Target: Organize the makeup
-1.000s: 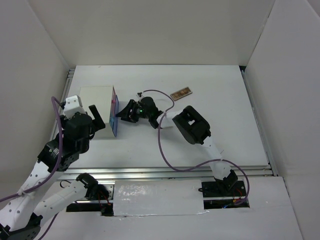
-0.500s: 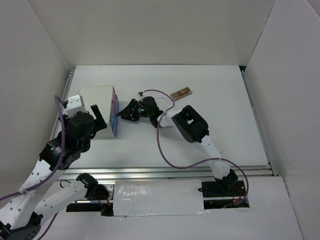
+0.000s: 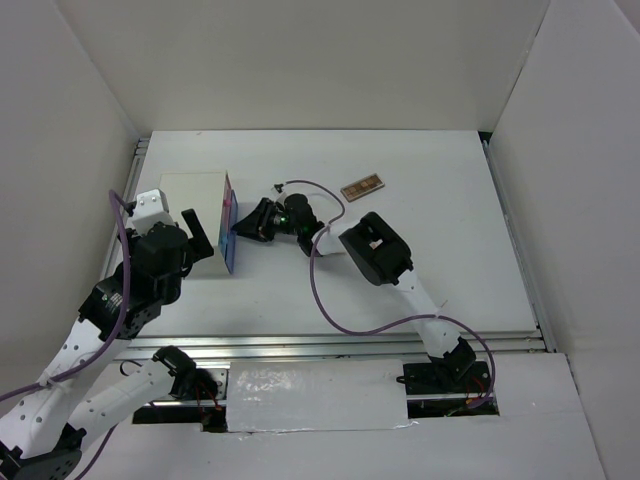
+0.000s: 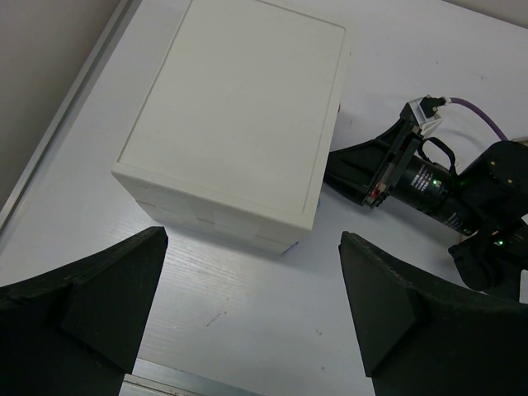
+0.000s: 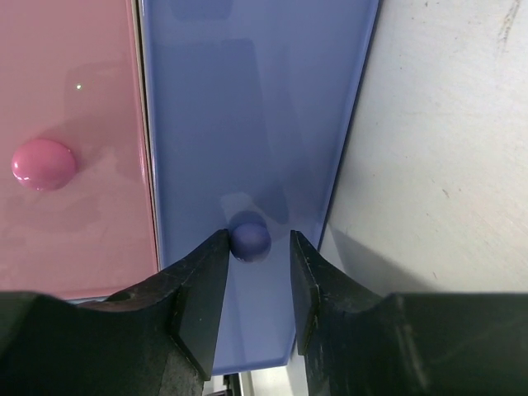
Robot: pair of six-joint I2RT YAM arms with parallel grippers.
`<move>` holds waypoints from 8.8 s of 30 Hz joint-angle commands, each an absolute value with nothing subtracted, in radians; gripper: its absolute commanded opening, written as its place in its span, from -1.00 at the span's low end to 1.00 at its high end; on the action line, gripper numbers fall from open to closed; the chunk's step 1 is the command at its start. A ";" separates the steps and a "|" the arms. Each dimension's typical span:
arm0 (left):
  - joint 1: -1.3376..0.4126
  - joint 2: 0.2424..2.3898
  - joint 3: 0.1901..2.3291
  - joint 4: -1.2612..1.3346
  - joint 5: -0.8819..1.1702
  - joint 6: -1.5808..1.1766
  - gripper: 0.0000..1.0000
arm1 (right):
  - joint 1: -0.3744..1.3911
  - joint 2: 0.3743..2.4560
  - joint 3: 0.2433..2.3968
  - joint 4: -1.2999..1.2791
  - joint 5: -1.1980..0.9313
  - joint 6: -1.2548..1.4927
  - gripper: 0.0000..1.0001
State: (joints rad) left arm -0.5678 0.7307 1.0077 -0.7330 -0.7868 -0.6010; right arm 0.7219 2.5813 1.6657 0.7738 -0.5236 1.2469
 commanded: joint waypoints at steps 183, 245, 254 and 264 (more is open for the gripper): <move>-0.563 1.784 1.551 -0.677 -0.552 -0.586 0.99 | 0.339 0.822 0.986 -0.476 -0.008 0.489 1.00; -0.945 2.494 2.178 -0.995 -0.577 -1.088 0.99 | 0.334 0.680 0.873 -0.445 0.100 0.552 1.00; -0.945 2.492 2.112 -0.933 -0.514 -1.091 0.82 | 0.331 0.672 0.865 -0.443 0.086 0.552 1.00; -0.931 2.353 1.937 -0.783 -0.549 -0.985 -0.70 | 0.334 0.669 0.868 -0.451 0.097 0.548 1.00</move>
